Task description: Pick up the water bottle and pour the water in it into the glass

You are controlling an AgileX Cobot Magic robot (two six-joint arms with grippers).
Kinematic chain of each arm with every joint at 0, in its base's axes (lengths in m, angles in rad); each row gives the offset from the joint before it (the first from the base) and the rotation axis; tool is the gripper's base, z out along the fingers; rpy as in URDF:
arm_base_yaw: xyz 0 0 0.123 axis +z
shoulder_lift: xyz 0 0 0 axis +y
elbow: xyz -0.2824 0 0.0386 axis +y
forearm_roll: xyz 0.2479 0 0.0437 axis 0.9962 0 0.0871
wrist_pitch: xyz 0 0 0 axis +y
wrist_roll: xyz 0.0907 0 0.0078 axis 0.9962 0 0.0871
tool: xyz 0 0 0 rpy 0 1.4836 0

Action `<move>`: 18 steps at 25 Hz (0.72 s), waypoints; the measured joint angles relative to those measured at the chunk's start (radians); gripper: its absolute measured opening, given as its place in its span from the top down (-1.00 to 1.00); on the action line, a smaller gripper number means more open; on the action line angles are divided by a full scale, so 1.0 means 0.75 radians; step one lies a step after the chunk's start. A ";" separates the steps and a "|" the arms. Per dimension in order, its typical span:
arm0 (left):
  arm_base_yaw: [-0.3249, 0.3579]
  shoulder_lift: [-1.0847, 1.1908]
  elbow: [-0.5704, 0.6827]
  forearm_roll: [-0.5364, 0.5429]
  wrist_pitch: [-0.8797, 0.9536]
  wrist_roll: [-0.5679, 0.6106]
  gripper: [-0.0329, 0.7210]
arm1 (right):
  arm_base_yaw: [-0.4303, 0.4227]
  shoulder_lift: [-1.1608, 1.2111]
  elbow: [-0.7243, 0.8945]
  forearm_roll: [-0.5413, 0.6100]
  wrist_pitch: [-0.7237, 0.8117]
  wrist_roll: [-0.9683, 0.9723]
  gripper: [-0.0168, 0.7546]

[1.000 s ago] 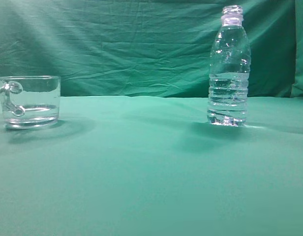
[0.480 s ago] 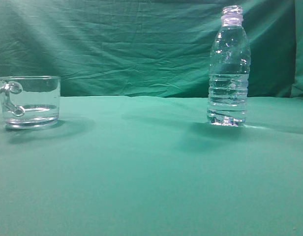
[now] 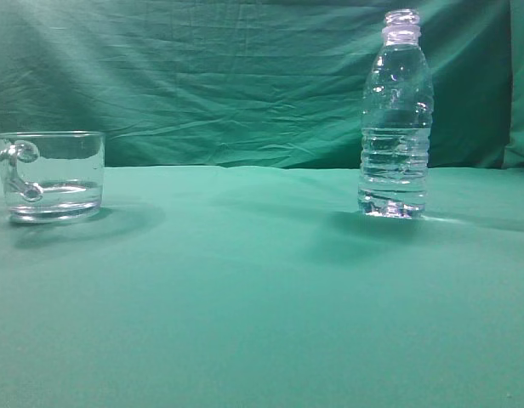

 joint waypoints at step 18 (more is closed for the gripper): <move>0.000 0.000 0.000 0.000 0.000 0.000 0.91 | 0.000 -0.298 0.260 1.137 0.747 -1.286 0.96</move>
